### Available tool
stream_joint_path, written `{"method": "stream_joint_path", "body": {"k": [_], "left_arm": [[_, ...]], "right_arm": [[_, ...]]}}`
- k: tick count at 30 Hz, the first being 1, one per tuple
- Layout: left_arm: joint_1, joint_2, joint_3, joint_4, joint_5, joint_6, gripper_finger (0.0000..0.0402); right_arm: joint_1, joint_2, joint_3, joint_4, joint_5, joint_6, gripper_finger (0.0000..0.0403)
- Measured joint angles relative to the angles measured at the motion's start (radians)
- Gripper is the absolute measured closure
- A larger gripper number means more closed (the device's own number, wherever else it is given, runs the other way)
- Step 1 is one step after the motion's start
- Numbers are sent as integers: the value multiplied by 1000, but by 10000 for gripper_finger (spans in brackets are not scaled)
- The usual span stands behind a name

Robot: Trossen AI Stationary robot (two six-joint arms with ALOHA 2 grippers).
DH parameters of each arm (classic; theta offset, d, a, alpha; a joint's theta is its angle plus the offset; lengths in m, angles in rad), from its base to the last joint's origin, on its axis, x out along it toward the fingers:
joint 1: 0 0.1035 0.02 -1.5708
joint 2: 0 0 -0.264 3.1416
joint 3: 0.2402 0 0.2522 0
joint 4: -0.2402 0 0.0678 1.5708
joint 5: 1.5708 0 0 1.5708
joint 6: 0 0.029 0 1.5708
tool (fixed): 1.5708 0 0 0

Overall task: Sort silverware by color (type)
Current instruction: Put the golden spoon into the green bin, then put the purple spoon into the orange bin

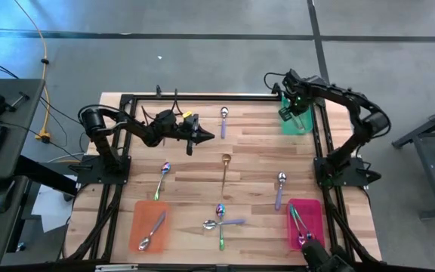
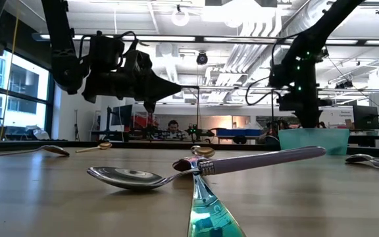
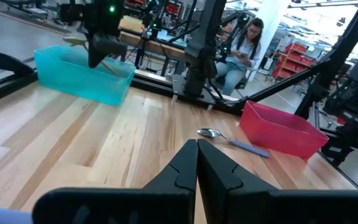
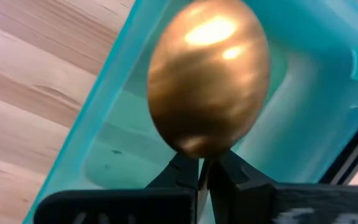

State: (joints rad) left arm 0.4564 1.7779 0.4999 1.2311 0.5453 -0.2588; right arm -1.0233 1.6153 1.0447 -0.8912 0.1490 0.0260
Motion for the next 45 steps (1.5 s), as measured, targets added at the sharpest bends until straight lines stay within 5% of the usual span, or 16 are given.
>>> {"method": "stream_joint_path", "body": {"k": [6,17,22,29,33,39,45], "left_arm": [[0,0,0,-3,0,1,401],[0,0,0,-7,0,52,401],[0,0,0,-7,0,53,401],[0,0,-10,-8,0,89,401],[0,0,-15,-16,1,117,401],[0,0,-15,-41,1,157,401],[-9,0,-15,-46,-1,142,401]], "right_arm": [[3,-15,22,-4,15,-1,391],[26,-166,118,-119,-23,41,272],[133,-258,119,-157,-25,85,304],[442,-370,119,-79,-31,224,397],[623,-374,105,79,-35,286,386],[835,-372,-125,664,-33,283,400],[991,-371,-399,1205,88,291,402]]}}
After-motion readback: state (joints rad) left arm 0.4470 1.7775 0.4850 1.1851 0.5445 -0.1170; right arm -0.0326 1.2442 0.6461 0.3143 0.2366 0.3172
